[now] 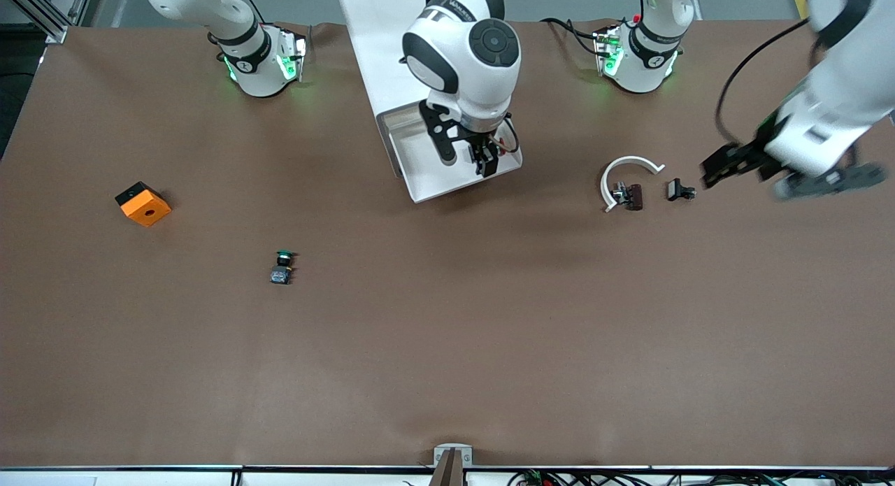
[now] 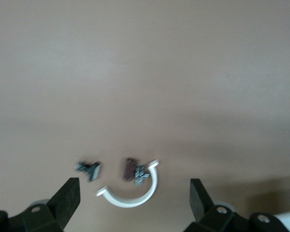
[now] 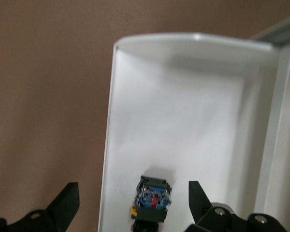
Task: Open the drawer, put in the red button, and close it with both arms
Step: 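Raise the right gripper while the left gripper reaches the drawer front, then push the drawer with the left gripper while the right gripper returns to rest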
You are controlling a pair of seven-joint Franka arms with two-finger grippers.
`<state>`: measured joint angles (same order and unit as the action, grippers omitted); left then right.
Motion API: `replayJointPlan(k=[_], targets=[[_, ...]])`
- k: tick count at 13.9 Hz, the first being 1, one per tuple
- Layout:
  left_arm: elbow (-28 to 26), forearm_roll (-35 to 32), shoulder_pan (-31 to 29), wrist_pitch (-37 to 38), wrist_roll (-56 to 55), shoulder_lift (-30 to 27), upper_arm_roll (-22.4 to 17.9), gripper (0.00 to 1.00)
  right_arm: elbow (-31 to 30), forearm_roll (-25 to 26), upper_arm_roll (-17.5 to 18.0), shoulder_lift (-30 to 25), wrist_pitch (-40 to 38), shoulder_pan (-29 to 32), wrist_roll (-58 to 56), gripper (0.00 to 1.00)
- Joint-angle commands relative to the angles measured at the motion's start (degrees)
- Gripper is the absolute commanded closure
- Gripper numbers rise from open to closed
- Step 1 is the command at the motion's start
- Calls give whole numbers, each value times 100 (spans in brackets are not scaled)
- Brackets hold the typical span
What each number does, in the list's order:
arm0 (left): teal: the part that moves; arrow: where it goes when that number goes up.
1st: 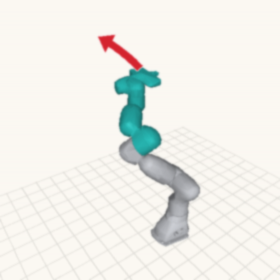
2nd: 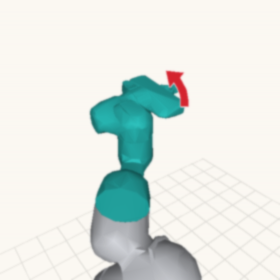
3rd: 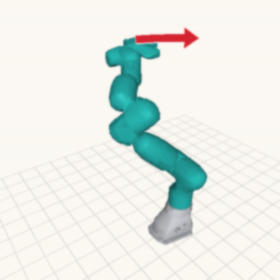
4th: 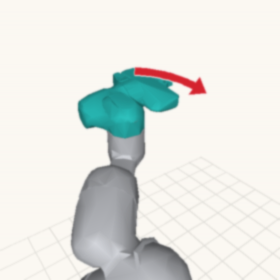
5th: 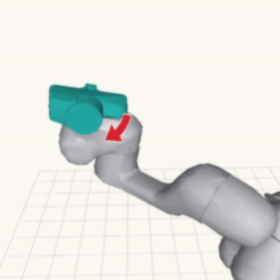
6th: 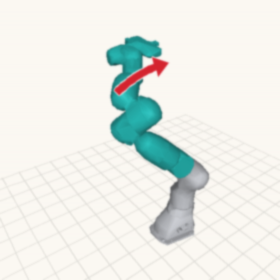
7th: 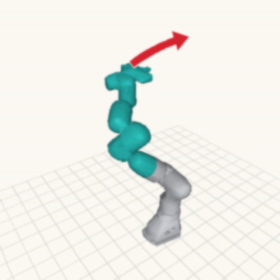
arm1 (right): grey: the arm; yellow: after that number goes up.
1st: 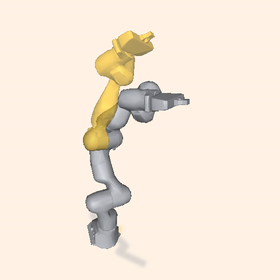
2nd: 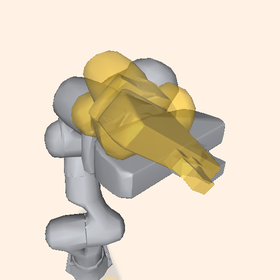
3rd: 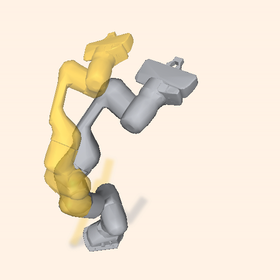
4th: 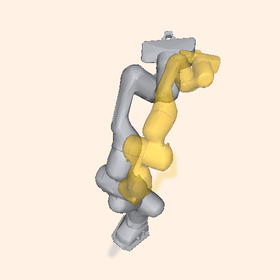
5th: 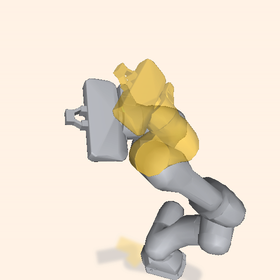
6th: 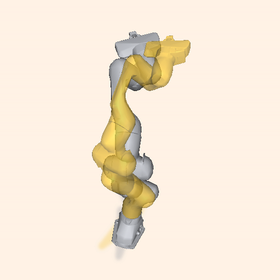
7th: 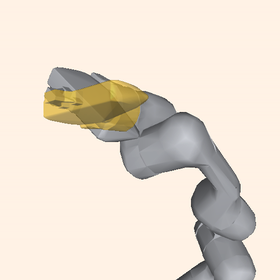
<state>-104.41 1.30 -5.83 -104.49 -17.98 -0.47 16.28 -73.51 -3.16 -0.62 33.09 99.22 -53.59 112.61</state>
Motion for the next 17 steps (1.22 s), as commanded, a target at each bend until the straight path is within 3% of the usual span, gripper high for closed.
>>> replayJointPlan(k=[1, 3, 7, 11, 17], targets=[[26, -7, 3, -544, -809, 633, 541, 0, 179, -44, 62, -206, -542, 374, -1491, 0], [43, -77, 178, -931, -1652, 1055, 867, 0, 180, -61, 70, -276, -693, 725, -2275, 0], [166, -121, 890, -1537, -2473, 1891, 877, 0, 188, -193, 44, -479, -1105, 1542, -4154, 0], [236, -165, 1426, -1670, -2780, 2401, 877, 0, 180, -123, -9, -855, -1694, 2482, -6491, 0], [395, -165, 2313, -1688, -4476, 2999, 877, 0, 127, 105, -9, -1340, -2388, 4055, -9648, 0]])
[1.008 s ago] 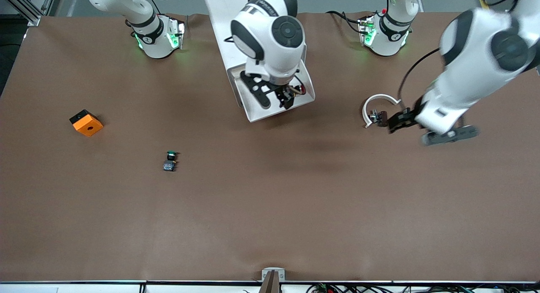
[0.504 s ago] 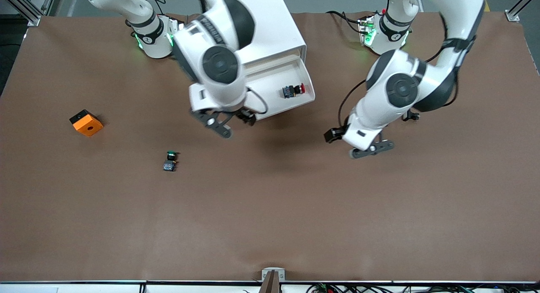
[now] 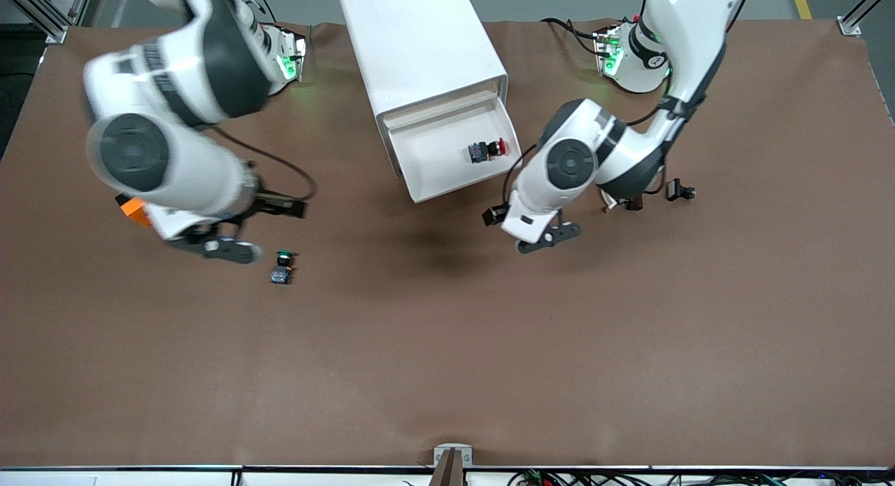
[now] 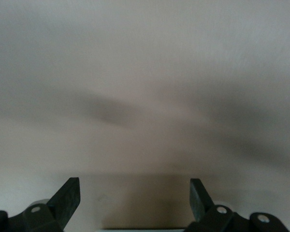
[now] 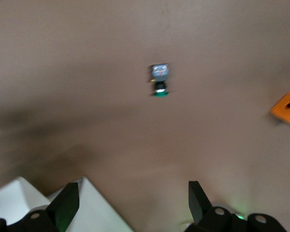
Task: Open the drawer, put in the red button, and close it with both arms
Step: 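Push the drawer with the left gripper while the right gripper returns to rest, then push the drawer fully shut with the left gripper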
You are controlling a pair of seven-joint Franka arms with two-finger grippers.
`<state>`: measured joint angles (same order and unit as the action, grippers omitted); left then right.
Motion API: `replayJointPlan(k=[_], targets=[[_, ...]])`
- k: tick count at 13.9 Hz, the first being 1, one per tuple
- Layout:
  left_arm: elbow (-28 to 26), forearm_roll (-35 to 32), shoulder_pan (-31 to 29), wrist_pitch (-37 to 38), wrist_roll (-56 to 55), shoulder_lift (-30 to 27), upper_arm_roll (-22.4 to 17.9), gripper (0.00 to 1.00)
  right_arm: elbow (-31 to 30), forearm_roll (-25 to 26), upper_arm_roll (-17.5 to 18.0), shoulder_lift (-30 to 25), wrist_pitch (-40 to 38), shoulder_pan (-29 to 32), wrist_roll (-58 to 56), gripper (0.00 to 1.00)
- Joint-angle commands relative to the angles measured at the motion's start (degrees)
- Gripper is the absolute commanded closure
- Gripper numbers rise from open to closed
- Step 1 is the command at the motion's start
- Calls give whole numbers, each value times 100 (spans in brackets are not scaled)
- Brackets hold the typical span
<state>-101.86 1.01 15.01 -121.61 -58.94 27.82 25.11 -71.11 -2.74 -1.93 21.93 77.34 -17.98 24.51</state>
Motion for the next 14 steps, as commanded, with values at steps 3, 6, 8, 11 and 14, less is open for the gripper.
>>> replayJointPlan(k=[3, 6, 8, 11, 14], targets=[[123, -137, 555, 85, -952, 189, 12, 0, -114, 72, 123, -338, -351, 1198, -1894, 0], [97, -110, 792, 233, -909, 197, 20, 0, -114, 72, 123, -347, -509, 1752, -2564, 0], [105, -58, 968, 234, -944, 276, 20, 0, -96, 72, 123, -347, -676, 2034, -2853, 0], [88, -49, 1232, 252, -979, 321, 55, 0, -87, 615, 131, -356, -800, 2035, -2890, 0], [88, 267, 1276, 392, -979, 329, 275, 0, -79, 731, 149, -356, -800, 2026, -2908, 0]])
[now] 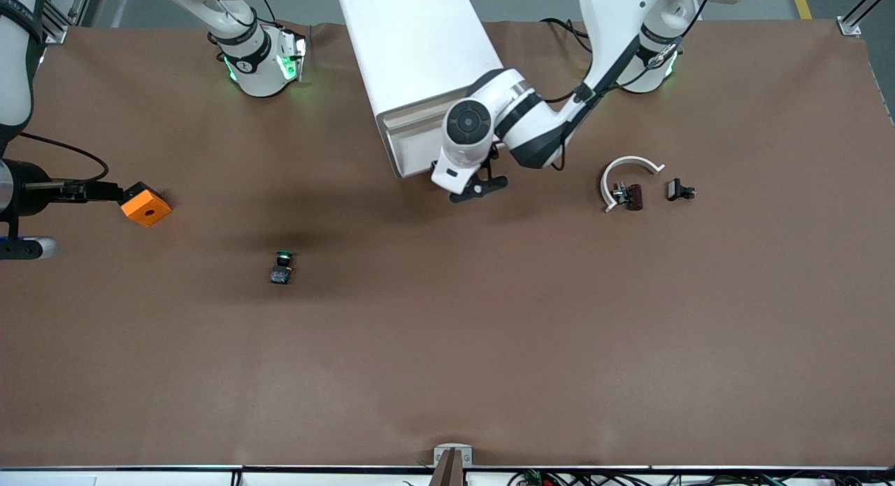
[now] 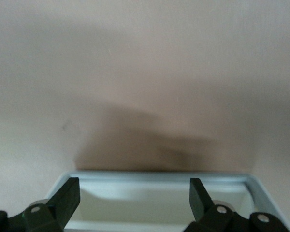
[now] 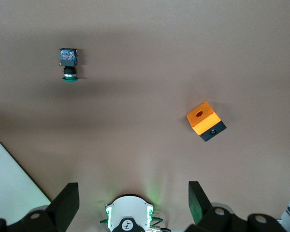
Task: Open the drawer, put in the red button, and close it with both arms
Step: 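Push the drawer fully shut with the left gripper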
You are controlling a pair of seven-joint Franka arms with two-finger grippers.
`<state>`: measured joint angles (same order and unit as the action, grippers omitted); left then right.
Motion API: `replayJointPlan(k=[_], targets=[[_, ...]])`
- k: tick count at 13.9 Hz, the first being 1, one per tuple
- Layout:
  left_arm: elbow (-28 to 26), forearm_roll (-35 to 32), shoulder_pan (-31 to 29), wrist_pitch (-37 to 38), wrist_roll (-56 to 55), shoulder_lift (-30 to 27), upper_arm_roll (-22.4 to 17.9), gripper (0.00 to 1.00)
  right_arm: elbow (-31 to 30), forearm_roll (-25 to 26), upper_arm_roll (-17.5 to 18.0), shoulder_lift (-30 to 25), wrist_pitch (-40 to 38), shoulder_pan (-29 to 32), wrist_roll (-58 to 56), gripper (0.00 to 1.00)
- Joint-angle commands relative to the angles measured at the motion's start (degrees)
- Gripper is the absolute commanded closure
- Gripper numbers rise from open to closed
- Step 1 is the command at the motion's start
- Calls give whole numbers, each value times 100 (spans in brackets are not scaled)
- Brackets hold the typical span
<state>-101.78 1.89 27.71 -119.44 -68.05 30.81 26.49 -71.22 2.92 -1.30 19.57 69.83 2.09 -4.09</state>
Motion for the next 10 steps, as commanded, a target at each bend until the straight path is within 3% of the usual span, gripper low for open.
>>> replayJointPlan(k=[1, 5, 10], targets=[[80, 241, 42, 184, -85, 31, 215, 0, -68, 174, 86, -120, -48, 11, -30, 0], [62, 585, 103, 184, -77, 101, 357, 0, -24, 218, 77, -163, -127, -15, 49, 0], [79, 804, 104, 193, -121, 110, 392, 0, 511, 244, 51, -366, -294, 195, 120, 0]])
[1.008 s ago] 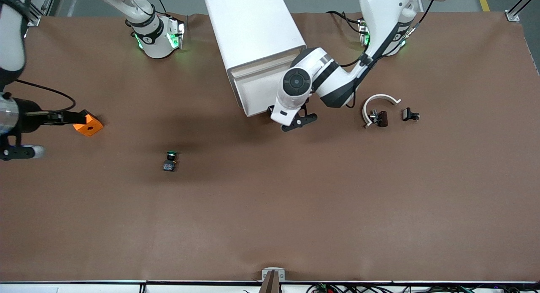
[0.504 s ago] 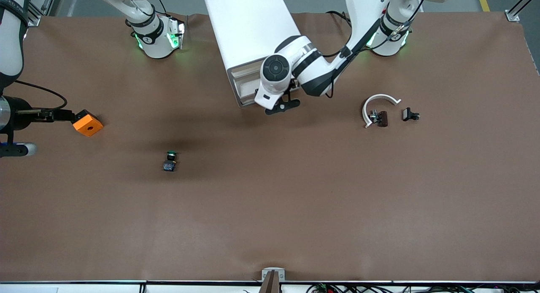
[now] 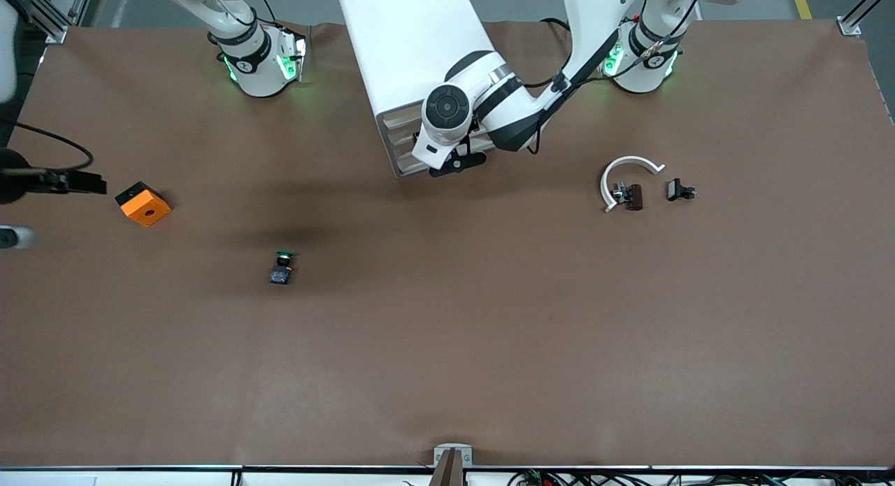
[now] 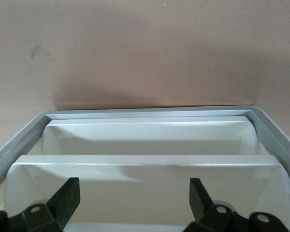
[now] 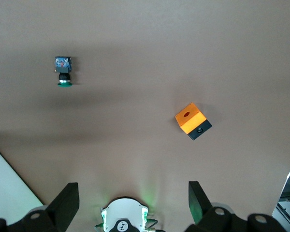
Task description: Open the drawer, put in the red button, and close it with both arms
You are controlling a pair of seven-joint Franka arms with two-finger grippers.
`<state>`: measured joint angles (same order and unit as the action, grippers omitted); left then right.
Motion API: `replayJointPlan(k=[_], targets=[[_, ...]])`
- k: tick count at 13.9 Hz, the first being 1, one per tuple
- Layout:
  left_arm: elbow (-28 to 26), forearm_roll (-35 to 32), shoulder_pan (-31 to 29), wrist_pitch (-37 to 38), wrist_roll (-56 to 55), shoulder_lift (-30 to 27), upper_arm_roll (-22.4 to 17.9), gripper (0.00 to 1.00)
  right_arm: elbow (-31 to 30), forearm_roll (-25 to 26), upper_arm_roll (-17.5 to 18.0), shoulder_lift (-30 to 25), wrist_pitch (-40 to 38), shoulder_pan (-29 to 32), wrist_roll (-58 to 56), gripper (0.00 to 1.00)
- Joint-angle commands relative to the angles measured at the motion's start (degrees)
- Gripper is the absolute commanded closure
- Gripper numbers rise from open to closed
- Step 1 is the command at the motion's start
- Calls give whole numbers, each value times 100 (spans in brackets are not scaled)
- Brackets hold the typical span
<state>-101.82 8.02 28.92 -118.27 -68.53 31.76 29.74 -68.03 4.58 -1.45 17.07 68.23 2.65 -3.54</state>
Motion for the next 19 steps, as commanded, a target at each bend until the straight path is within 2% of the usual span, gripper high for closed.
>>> replayJointPlan(k=[1, 4, 6, 8, 12, 14, 17, 19], targets=[[118, 182, -61, 76, -264, -21, 41, 0, 246, 78, 74, -142, -152, 148, 56, 0], [408, 95, -210, 76, -574, -47, -292, 0, 203, 122, 110, -317, -319, 8, 125, 0], [531, 86, -578, 76, -565, -117, -363, 0, 159, 35, 127, -528, -205, -10, 126, 0], [628, -325, -1026, 76, -591, -240, -364, 0, 97, -71, 136, -686, -204, -89, 135, 0], [821, -406, -2054, 145, -574, -512, -364, 0, -1166, -89, 136, -1529, 400, -107, 135, 0], [935, -799, -2573, 365, -538, -662, -355, 0, -1318, -228, 101, -1636, 499, -72, 135, 0], [1278, -1319, -3030, 734, -469, -663, -364, 0, -1345, -518, 74, -1715, 586, 60, 144, 0], [1314, -1584, -3434, 779, 65, -741, -346, 0, -1624, -528, 66, -1951, 805, 60, 222, 0]])
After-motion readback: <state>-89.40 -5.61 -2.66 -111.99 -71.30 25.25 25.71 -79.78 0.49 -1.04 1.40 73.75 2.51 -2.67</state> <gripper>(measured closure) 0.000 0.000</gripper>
